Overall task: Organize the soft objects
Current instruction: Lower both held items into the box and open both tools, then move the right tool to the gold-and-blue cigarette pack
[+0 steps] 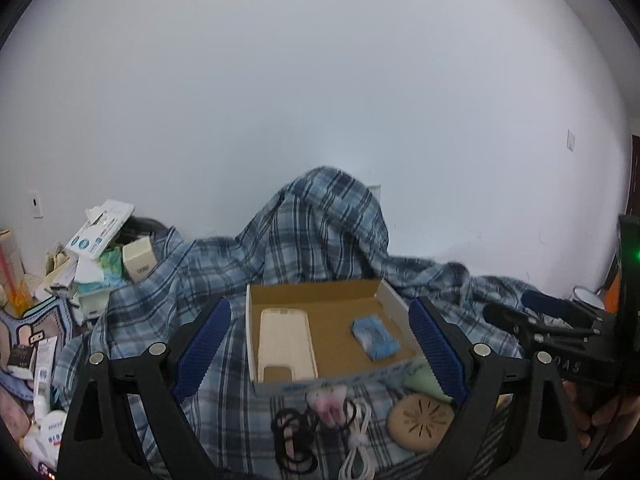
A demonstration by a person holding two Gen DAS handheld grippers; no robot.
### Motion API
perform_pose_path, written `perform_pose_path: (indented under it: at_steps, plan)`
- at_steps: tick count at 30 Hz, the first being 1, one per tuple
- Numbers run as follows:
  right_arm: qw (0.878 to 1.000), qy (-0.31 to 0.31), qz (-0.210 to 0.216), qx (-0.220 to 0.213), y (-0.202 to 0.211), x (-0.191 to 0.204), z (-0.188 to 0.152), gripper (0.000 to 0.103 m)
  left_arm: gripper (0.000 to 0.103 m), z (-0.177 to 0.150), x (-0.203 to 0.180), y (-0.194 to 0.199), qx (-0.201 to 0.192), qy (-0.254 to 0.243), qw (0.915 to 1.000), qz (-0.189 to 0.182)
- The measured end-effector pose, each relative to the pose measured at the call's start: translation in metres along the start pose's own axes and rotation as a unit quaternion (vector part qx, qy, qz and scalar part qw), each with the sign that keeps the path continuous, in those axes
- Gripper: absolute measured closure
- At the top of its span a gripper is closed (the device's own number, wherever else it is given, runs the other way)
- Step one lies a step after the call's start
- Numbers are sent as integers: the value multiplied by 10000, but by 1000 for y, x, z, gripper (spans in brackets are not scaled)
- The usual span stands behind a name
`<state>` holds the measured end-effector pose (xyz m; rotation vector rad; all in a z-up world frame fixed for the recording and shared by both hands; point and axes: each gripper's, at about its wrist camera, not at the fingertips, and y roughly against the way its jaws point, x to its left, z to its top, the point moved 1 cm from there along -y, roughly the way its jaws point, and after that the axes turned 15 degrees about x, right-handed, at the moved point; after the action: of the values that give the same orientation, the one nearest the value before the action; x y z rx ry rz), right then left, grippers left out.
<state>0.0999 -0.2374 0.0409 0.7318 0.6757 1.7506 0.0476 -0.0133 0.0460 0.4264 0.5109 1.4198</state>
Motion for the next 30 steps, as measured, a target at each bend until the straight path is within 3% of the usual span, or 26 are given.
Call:
perform_pose_path:
  at_steps: [4, 6, 9, 11, 18, 30]
  plan:
    - [9999, -25, 5, 143, -4, 3, -24, 25, 10, -15, -2, 2, 72, -23, 9999, -75]
    - [9999, -2, 8, 150, -7, 4, -33, 25, 0, -21, -2, 3, -5, 1, 9999, -120]
    - [9999, 26, 27, 111, -9, 6, -44, 24, 0, -31, 0, 6, -210, 55, 9996, -166]
    - [10000, 46, 1, 55, -12, 6, -50, 18, 0, -38, 1, 6, -295, 57, 9994, -149]
    - [9994, 171, -240, -171, -17, 10, -64, 3, 0, -55, 3, -15, -100, -9, 9999, -77]
    - [9999, -151, 33, 63, -22, -6, -61, 2, 0, -61, -1, -29, 120, -89, 9997, -191]
